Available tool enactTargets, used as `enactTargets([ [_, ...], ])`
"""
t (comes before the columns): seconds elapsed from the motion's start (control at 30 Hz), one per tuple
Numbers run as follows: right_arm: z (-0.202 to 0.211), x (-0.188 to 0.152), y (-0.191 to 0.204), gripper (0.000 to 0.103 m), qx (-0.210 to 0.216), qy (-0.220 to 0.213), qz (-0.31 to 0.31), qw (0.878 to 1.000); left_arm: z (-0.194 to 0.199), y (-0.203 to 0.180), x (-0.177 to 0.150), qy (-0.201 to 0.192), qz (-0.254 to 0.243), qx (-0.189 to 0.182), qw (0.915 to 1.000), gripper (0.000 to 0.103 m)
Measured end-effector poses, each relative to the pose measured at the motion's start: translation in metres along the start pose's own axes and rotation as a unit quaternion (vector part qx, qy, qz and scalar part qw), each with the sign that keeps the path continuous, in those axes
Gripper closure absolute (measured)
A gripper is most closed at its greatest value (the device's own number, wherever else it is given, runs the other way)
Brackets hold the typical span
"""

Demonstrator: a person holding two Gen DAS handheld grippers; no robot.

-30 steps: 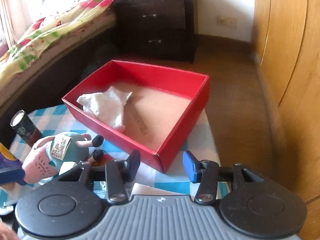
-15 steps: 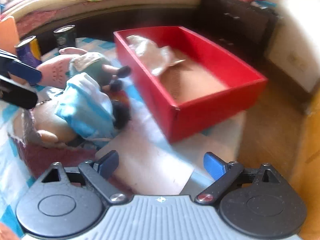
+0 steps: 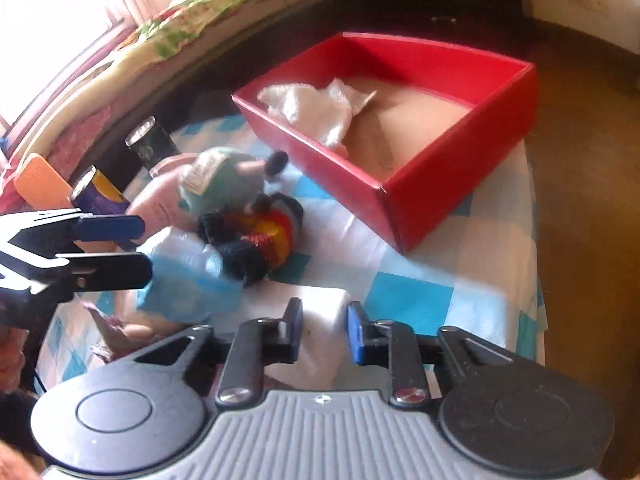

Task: Organize soft objects
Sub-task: 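Release the sheet in the red box with right gripper while left gripper returns, then grasp the white plush mouse with left gripper while right gripper reaches for the mask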

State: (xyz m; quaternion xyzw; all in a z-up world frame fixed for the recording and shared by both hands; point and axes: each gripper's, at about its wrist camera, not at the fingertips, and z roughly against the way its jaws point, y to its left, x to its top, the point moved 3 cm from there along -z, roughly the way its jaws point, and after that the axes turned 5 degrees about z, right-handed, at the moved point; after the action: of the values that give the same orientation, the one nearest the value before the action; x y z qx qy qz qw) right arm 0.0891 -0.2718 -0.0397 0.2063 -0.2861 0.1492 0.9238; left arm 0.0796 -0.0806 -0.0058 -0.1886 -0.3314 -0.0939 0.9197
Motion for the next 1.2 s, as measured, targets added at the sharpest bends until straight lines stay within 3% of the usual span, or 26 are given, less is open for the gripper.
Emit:
enactTargets([
  [0.2,0.041,0.022,0.016,0.103,-0.001,-0.059,-0.011,0.998,0.004,-0.007,0.008,-0.01,-0.007,-0.004,0.9999,0.025],
  [0.37,0.061,0.064,0.016,0.103,-0.033,-0.128,-0.027,0.991,0.002,-0.009,0.015,-0.02,-0.011,0.001,0.9997,0.023],
  [0.47,0.056,0.09,0.006,0.103,-0.075,-0.156,-0.044,0.984,-0.003,-0.009,0.017,-0.021,-0.012,0.006,0.9997,0.023],
  [0.7,0.006,0.122,-0.02,0.103,-0.145,-0.153,-0.072,0.975,-0.014,-0.004,0.018,-0.017,-0.014,0.016,0.9996,0.023],
  [0.77,-0.003,0.12,-0.021,0.094,-0.16,-0.14,-0.068,0.975,-0.015,-0.003,0.019,-0.017,-0.014,0.02,0.9995,0.023],
  [0.93,0.001,0.101,-0.015,0.088,-0.151,-0.127,-0.065,0.978,-0.013,-0.005,0.016,-0.014,-0.012,0.023,0.9996,0.023],
  [1.0,0.012,0.086,-0.005,0.085,-0.152,-0.113,-0.049,0.981,-0.009,-0.009,0.014,-0.016,-0.019,0.024,0.9994,0.023],
  [1.07,0.026,0.063,0.01,0.072,-0.176,-0.105,-0.027,0.978,-0.004,-0.013,0.011,-0.028,-0.033,0.034,0.9985,0.022],
  [1.2,0.05,0.02,0.027,0.07,-0.175,-0.091,-0.025,0.98,0.0,-0.022,0.0,-0.026,-0.049,0.043,0.9975,0.021],
])
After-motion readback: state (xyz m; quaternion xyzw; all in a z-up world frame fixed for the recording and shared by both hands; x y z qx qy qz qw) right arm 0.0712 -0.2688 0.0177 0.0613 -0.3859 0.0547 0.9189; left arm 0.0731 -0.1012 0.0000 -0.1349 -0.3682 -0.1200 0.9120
